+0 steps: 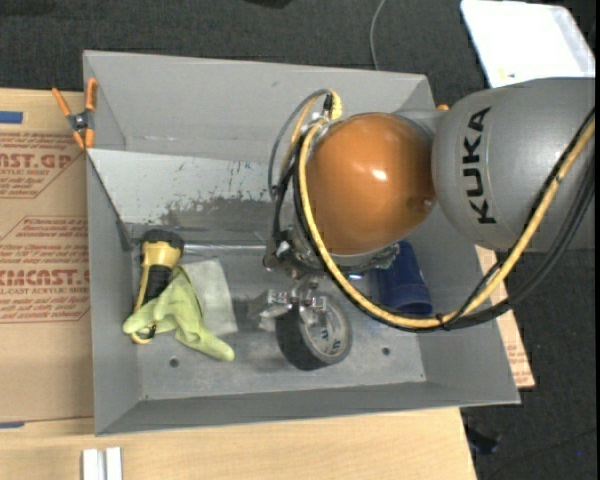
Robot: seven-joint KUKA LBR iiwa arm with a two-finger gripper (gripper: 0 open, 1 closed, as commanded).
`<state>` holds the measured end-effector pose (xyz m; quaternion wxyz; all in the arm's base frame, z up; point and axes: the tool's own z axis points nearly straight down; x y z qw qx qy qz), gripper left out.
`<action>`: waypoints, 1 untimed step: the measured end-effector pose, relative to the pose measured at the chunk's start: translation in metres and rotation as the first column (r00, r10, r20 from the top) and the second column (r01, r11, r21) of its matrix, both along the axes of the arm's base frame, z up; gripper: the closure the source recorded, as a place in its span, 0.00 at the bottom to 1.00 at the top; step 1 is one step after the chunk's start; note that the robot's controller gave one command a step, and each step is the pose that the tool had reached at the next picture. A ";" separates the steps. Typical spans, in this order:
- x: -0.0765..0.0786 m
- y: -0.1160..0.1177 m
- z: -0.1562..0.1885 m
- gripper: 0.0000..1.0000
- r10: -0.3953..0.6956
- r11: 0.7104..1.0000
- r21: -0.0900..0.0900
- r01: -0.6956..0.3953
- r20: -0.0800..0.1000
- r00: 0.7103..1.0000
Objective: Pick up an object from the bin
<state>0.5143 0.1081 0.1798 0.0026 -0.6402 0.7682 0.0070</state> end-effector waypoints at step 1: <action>0.000 0.001 0.009 1.00 -0.001 1.000 0.001 0.001 0.000 1.000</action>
Offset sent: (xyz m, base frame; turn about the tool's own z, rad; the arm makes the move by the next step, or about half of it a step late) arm 0.0000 0.0004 0.0732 0.0009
